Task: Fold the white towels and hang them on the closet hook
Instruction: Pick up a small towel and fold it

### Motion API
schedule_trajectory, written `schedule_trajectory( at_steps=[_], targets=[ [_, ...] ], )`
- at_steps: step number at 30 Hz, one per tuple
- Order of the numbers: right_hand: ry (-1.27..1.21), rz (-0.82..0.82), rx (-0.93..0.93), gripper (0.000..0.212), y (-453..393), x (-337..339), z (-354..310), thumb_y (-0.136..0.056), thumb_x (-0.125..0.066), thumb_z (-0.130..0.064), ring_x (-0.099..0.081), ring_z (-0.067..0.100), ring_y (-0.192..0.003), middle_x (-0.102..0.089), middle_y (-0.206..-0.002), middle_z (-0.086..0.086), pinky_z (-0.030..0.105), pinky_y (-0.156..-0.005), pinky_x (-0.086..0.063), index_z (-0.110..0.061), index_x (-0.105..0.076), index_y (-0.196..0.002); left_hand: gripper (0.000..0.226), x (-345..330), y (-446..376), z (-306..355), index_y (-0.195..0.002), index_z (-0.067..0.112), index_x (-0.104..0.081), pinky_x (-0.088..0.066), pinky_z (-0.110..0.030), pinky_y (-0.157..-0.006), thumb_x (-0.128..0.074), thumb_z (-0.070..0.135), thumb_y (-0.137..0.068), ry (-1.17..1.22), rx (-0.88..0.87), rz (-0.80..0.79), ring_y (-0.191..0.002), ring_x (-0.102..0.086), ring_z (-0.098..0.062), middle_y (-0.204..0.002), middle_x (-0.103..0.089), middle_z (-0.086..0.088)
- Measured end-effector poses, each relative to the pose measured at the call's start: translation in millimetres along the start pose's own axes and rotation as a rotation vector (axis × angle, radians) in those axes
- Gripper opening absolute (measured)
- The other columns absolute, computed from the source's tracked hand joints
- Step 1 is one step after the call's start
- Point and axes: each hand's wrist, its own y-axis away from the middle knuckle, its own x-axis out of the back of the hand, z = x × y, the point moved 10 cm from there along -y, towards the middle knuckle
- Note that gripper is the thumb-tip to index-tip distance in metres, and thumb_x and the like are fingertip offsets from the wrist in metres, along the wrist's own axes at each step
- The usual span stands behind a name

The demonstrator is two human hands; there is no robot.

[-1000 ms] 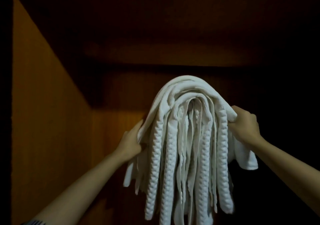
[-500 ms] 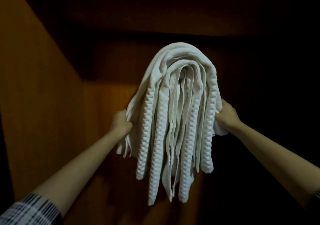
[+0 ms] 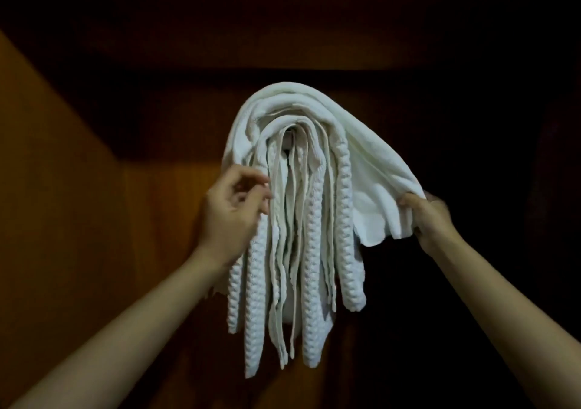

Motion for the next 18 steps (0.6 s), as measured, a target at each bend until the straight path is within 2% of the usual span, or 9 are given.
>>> schedule_trajectory(
  at_steps=[3, 5, 7, 8, 10, 11, 14, 17, 18],
  targets=[
    [-0.013, 0.079, 0.069, 0.009, 16, 8, -8, -0.076, -0.057, -0.005, -0.057, 0.018, -0.066, -0.061, -0.072, 0.001, 0.026, -0.056, -0.044, -0.009, -0.063, -0.082, 0.023, -80, 8, 18, -0.08, 0.013, -0.064, -0.048, -0.017, -0.05, -0.05, -0.004, -0.086, 0.188, 0.143, -0.306, -0.059, -0.064, -0.008, -0.07, -0.065, 0.003],
    [-0.009, 0.085, 0.099, 0.009, 26, 11, -14, -0.077, -0.056, -0.004, -0.056, 0.017, -0.064, -0.06, -0.07, 0.001, 0.026, -0.055, -0.043, -0.012, -0.062, -0.075, 0.008, -135, 30, -5, -0.086, 0.009, -0.065, -0.048, -0.025, -0.057, -0.058, 0.005, -0.086, 0.195, 0.465, -0.521, -0.063, -0.064, -0.016, -0.07, -0.061, -0.012],
    [-0.007, 0.087, 0.103, 0.014, 31, 17, -22, -0.077, -0.056, -0.006, -0.059, 0.016, -0.065, -0.062, -0.071, 0.0, 0.025, -0.054, -0.044, -0.018, -0.061, -0.071, 0.023, -169, 62, -38, -0.105, 0.007, -0.063, -0.038, -0.028, -0.064, -0.06, 0.022, -0.088, 0.001, 0.794, -0.692, -0.067, -0.06, -0.031, -0.071, -0.055, -0.028],
    [-0.007, 0.088, 0.094, 0.014, 32, 19, -26, -0.077, -0.056, -0.007, -0.06, 0.017, -0.066, -0.063, -0.072, 0.001, 0.025, -0.055, -0.045, -0.019, -0.061, -0.071, 0.027, -179, 75, -50, -0.112, 0.009, -0.058, -0.039, -0.028, -0.067, -0.056, 0.026, -0.091, -0.024, 0.914, -0.711, -0.077, -0.062, -0.032, -0.081, -0.061, -0.027],
    [0.017, 0.096, 0.091, 0.013, 33, 26, -36, -0.077, -0.056, -0.008, -0.06, 0.019, -0.067, -0.064, -0.073, 0.003, 0.026, -0.058, -0.047, -0.018, -0.061, -0.07, 0.042, -193, 82, -69, -0.127, 0.003, -0.05, -0.046, -0.031, -0.085, -0.052, 0.03, -0.094, 0.12, 1.055, -0.558, -0.105, -0.059, -0.031, -0.122, -0.059, -0.018],
    [0.039, 0.105, 0.099, 0.013, 33, 29, -41, -0.077, -0.057, -0.008, -0.06, 0.019, -0.067, -0.063, -0.072, 0.003, 0.027, -0.058, -0.047, -0.018, -0.061, -0.07, 0.046, -198, 81, -75, -0.128, 0.004, -0.048, -0.047, -0.033, -0.089, -0.053, 0.033, -0.093, 0.243, 1.11, -0.434, -0.104, -0.057, -0.029, -0.128, -0.056, -0.013],
    [0.096, 0.108, 0.144, 0.016, 34, 37, -58, -0.078, -0.058, -0.007, -0.058, 0.017, -0.065, -0.062, -0.068, 0.0, 0.026, -0.056, -0.045, -0.02, -0.06, -0.068, 0.042, -195, 74, -91, -0.109, 0.007, -0.056, -0.047, -0.032, -0.076, -0.064, 0.04, -0.085, 0.337, 1.159, -0.157, -0.078, -0.053, -0.021, -0.1, -0.059, -0.007],
    [0.177, 0.077, 0.145, 0.006, 34, 39, -62, -0.079, -0.064, -0.009, -0.059, 0.023, -0.067, -0.061, -0.067, 0.005, 0.029, -0.058, -0.044, -0.011, -0.061, -0.074, 0.019, -205, 77, -95, -0.076, 0.011, -0.058, -0.047, -0.025, -0.068, -0.069, 0.024, -0.085, 0.453, 1.176, -0.108, -0.066, -0.052, -0.013, -0.069, -0.054, -0.001],
    [0.2, 0.071, 0.15, 0.01, 34, 39, -62, -0.077, -0.069, -0.012, -0.059, 0.024, -0.068, -0.061, -0.069, 0.006, 0.03, -0.058, -0.045, -0.009, -0.061, -0.078, 0.021, -208, 77, -93, -0.07, 0.013, -0.055, -0.046, -0.021, -0.063, -0.067, 0.018, -0.086, 0.463, 1.155, -0.114, -0.059, -0.05, -0.011, -0.061, -0.051, 0.0]
  ],
)
